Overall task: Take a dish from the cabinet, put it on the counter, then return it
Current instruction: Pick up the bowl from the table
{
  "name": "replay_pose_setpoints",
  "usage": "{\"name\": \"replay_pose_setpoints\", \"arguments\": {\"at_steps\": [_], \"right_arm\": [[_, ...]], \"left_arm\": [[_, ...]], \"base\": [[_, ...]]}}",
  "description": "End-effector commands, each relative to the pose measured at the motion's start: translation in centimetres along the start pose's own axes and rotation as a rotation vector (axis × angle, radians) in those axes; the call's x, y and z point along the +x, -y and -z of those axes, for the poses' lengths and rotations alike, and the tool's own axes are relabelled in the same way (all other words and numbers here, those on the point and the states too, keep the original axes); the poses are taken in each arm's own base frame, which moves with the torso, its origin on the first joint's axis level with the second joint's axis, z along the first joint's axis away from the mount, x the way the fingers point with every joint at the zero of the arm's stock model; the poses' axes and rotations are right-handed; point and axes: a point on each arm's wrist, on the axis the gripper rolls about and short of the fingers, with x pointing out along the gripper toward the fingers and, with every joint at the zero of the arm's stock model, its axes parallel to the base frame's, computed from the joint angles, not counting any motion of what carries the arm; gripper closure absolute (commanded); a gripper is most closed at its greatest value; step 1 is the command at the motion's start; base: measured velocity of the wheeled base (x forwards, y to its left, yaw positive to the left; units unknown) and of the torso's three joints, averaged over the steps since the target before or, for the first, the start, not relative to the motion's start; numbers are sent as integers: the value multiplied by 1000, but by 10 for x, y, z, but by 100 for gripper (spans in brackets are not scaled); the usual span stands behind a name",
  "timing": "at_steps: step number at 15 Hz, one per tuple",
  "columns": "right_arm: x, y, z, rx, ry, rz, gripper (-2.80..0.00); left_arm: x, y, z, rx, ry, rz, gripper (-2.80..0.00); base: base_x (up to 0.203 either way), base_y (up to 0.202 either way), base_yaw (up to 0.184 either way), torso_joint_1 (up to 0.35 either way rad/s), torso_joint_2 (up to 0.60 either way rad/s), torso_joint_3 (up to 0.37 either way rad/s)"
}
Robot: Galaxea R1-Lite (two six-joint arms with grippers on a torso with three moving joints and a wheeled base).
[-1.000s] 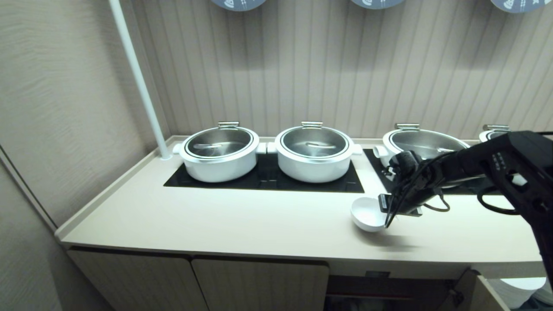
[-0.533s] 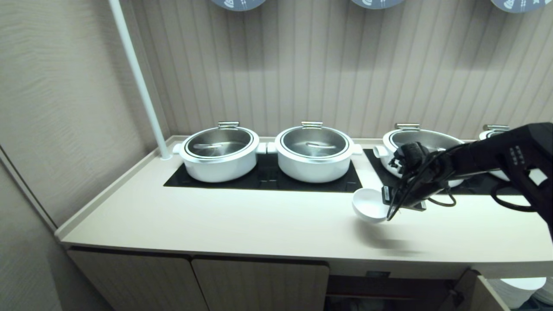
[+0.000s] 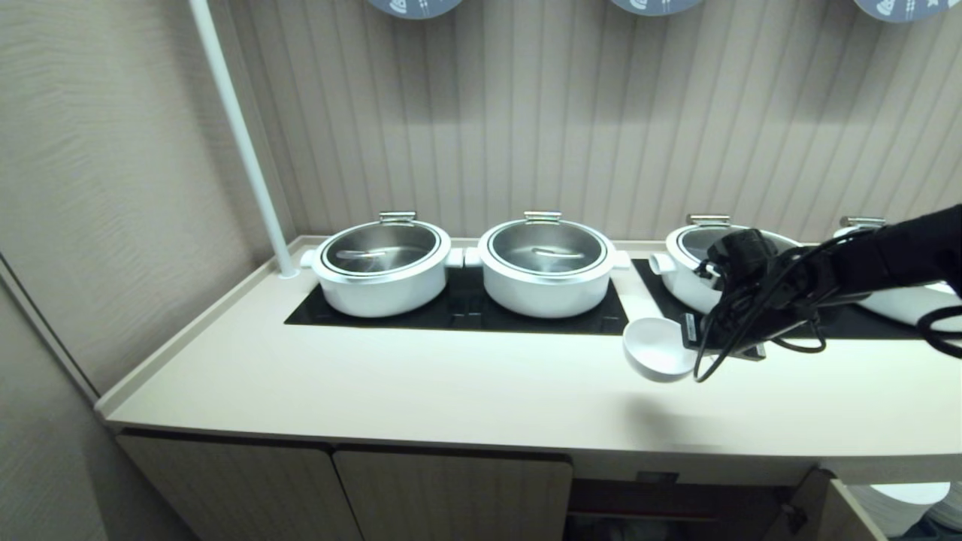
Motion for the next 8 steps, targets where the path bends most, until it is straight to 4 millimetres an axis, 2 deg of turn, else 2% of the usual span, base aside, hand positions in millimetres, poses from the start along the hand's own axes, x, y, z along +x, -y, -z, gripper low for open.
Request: {"name": "replay_pose_setpoints", "arguments": {"at_steps": [1, 8], "right_arm": [[-23, -1, 3, -3, 26, -8, 0], [-78, 9, 53, -1, 2, -4, 0]], "left_arm": [[0, 0, 0, 0, 1, 1, 0], [0, 0, 0, 0, 1, 1, 0]], "base": [[0, 0, 0, 0, 0, 0], [0, 0, 0, 0, 0, 0]]}}
